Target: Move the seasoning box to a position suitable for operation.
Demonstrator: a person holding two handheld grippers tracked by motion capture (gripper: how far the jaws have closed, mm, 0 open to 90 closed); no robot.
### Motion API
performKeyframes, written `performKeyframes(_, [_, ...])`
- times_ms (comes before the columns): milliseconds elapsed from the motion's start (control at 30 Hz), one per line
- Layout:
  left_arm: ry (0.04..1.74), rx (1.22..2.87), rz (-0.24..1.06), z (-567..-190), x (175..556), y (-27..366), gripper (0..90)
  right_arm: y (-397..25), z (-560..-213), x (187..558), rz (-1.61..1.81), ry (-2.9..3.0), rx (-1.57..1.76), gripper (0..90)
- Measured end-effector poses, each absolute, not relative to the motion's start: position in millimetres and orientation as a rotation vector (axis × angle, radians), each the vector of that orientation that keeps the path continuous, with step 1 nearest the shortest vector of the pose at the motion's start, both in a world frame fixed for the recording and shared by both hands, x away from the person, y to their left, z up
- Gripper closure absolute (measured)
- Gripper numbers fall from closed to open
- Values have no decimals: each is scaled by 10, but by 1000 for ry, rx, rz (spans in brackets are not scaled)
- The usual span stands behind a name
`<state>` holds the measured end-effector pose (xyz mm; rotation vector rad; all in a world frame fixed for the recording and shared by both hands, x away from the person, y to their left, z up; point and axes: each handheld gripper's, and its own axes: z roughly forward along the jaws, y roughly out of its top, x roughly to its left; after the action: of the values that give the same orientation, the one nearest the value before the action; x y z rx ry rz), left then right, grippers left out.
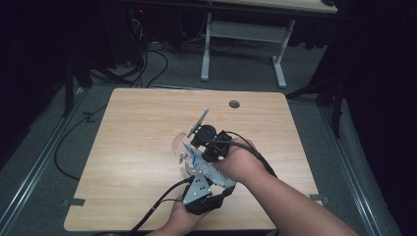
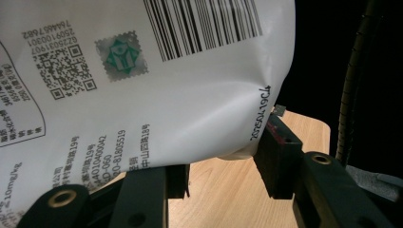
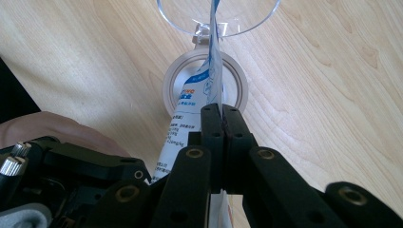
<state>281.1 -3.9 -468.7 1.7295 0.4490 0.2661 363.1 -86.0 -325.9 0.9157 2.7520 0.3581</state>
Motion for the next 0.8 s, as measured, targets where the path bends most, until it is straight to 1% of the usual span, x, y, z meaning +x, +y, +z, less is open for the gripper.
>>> performKeyframes(800, [448,1720,267,-4684,2806,-35,589,-840,-3251,3636,354,2753,909,897])
